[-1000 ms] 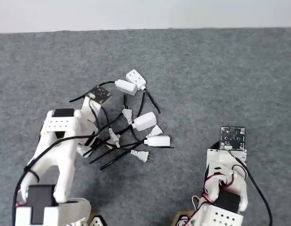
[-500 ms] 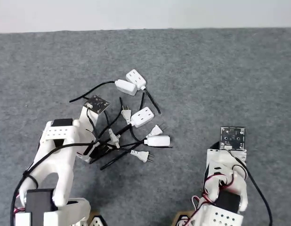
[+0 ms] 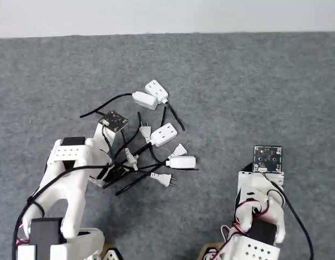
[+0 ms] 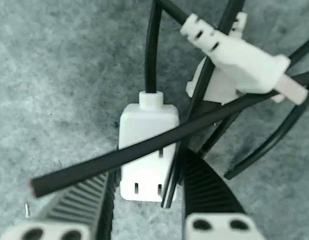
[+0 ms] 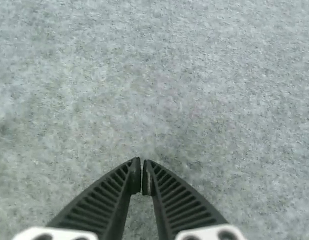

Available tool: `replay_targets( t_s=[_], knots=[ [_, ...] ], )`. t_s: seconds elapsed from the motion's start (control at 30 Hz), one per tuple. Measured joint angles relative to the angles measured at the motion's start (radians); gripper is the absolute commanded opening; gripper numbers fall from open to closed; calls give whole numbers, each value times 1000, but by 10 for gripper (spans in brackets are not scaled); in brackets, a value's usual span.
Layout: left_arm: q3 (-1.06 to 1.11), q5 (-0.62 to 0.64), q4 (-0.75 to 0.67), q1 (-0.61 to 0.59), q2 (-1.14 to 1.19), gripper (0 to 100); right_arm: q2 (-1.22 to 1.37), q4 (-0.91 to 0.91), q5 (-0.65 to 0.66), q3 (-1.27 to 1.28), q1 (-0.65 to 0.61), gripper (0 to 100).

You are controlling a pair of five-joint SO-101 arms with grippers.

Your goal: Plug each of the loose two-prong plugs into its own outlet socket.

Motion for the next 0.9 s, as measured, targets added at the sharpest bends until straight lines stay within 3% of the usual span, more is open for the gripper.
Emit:
replay_targets(
  t_s=[0.1, 0.2, 0.4, 0.6, 0.77, 0.9],
  knots=[
    [2, 17, 0, 2, -2, 13, 0, 0, 0, 5, 0, 12],
    [-35, 147, 37, -2, 3, 13, 0, 0, 0, 5, 0, 12],
    [-310, 354, 373, 0, 5, 13, 0, 0, 0, 5, 0, 12],
    [-647, 384, 641, -29, 5, 13, 0, 0, 0, 5, 0, 12],
    [-842, 387, 658, -100, 5, 13, 0, 0, 0, 5, 0, 12],
    [-875, 388, 663, -121, -31, 13, 0, 0, 0, 5, 0, 12]
  ],
)
